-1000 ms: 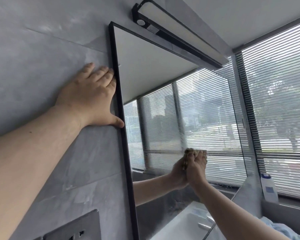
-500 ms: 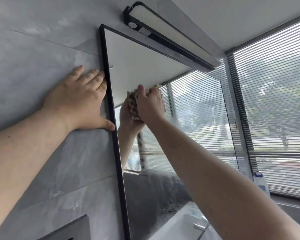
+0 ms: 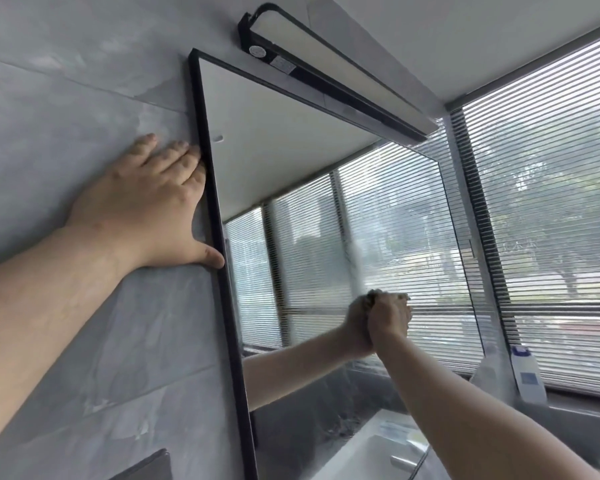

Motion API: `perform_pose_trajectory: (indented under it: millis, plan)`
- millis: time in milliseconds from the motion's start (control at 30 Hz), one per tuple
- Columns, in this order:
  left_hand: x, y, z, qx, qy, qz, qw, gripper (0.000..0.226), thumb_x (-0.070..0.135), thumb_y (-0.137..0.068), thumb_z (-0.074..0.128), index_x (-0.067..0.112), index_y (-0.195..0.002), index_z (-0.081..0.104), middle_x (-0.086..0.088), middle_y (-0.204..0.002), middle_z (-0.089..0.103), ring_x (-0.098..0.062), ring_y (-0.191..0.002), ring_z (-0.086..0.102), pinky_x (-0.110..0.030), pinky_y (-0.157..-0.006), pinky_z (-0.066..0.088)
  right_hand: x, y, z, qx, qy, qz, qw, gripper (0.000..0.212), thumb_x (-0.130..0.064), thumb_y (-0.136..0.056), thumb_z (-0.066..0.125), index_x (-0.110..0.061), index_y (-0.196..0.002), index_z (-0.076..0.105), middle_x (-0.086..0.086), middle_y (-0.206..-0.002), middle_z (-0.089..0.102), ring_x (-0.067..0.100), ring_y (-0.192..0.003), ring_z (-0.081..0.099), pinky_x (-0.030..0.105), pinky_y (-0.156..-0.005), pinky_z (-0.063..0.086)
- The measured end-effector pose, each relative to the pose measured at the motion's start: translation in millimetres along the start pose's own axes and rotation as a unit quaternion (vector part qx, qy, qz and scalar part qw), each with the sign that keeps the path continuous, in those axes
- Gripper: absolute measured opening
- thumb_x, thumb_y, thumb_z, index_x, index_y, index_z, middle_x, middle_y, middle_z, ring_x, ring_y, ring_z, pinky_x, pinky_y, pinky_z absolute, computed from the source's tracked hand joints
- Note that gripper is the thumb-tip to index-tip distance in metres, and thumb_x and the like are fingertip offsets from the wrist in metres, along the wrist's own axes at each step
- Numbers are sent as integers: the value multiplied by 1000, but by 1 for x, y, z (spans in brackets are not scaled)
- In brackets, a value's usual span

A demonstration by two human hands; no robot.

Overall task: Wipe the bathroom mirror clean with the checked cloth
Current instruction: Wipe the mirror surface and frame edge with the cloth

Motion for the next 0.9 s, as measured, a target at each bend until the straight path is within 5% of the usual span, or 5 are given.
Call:
perform_pose_trajectory:
  millis: [233,400,600,733,900]
  plan:
    - [-1,-2,3,24,-2,9,1000,154,105,-41,-8,6,-155,23,-10,-165,18,-23,-154,12,-46,-125,4,-44,-14,-14,50,-123,16,991,79,-50,-75,19,-4,-127,57,15,-125,60,33,-120,55,48,-104,41]
    - [-1,-3,3,34,0,9,999,151,104,-43,-1,6,-155,25,-10,-164,21,-23,-154,13,-46,-124,4,-165,12,-17,16,-98,-163,982,74,-47,-93,22,-12,-158,19,11,-163,24,22,-151,18,39,-124,11]
    - [-1,-3,1,44,-6,6,999,154,104,-40,-5,8,-156,25,-9,-165,17,-21,-154,10,-44,-125,2,-275,79,-13,-54,-64,-392,916,67,-43,-103,26,-18,-159,0,2,-167,-4,11,-152,-7,26,-117,-13]
    - [-2,-7,7,85,-3,17,996,152,106,-46,-3,2,-144,46,-15,-156,39,-27,-147,32,-44,-122,8,-247,55,-13,-51,-74,-360,928,66,-44,-102,23,-18,-159,1,1,-167,-2,9,-152,-6,27,-120,-11]
    - [-1,-12,16,72,37,25,996,147,107,-50,13,-7,-132,55,-23,-144,51,-37,-135,45,-33,-118,-11,-122,-8,-6,-44,-82,-187,978,66,-45,-100,19,-19,-160,7,-1,-167,4,12,-153,-1,33,-124,-3]
Point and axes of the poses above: each hand's wrist, its own y-axis away from the middle knuckle, its own z-axis out of the palm, x = y × z, the point moved 8 cm from there along -y, towards the middle knuckle
